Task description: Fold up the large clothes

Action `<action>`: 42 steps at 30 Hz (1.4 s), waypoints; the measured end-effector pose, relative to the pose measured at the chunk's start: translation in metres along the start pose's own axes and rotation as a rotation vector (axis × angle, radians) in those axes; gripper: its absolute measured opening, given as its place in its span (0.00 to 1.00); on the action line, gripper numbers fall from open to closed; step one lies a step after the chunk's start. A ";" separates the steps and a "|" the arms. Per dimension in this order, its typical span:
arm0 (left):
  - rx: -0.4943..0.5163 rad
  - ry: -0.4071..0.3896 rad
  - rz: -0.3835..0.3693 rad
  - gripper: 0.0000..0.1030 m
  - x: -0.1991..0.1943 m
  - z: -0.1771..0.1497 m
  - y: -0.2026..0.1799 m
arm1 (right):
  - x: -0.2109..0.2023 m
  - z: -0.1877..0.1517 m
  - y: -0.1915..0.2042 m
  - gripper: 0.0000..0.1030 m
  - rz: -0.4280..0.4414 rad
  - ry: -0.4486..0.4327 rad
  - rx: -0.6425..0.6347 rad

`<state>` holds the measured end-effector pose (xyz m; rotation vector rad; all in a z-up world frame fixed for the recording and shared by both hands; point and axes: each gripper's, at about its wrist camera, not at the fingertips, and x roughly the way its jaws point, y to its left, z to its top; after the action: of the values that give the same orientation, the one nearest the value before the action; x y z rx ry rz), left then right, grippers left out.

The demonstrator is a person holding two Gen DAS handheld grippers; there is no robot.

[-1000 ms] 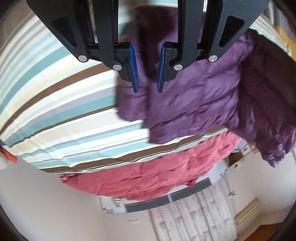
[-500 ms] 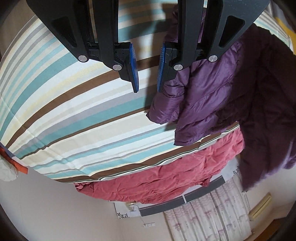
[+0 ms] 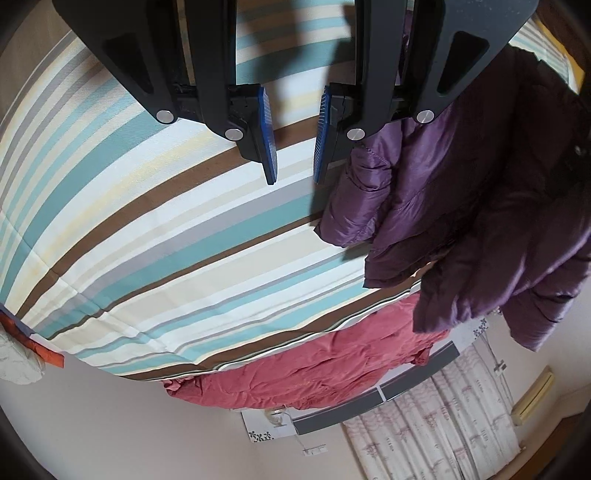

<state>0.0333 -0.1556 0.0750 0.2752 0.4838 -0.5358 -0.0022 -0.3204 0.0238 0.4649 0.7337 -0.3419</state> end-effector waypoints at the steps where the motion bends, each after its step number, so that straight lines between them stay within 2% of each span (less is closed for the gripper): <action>1: 0.004 0.007 -0.005 0.23 0.001 -0.002 -0.002 | 0.000 -0.001 0.001 0.20 0.000 0.001 0.001; 12: 0.031 0.065 -0.047 0.23 0.006 -0.006 -0.017 | 0.002 -0.003 -0.002 0.20 0.003 0.012 0.022; 21: 0.021 0.068 -0.076 0.23 0.001 -0.005 -0.018 | 0.002 -0.004 -0.003 0.20 0.008 0.011 0.028; 29: 0.077 0.147 -0.131 0.23 0.022 -0.018 -0.030 | 0.000 -0.004 -0.002 0.20 0.016 0.008 0.026; 33: 0.046 0.190 -0.184 0.22 0.035 -0.027 -0.029 | -0.002 -0.003 -0.003 0.20 0.014 0.000 0.024; 38: 0.088 0.190 -0.185 0.23 0.036 -0.034 -0.034 | -0.006 -0.004 -0.007 0.20 0.012 -0.003 0.041; 39: 0.097 0.181 -0.193 0.24 0.032 -0.034 -0.034 | -0.008 -0.004 -0.007 0.20 0.012 -0.004 0.043; 41: 0.089 0.164 -0.225 0.42 0.025 -0.029 -0.032 | -0.010 -0.004 -0.007 0.20 0.009 -0.009 0.047; 42: 0.071 0.152 -0.256 0.45 0.018 -0.025 -0.030 | -0.010 -0.003 -0.007 0.20 0.011 -0.010 0.048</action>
<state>0.0214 -0.1783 0.0408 0.3254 0.6537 -0.7860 -0.0144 -0.3235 0.0268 0.5121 0.7138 -0.3518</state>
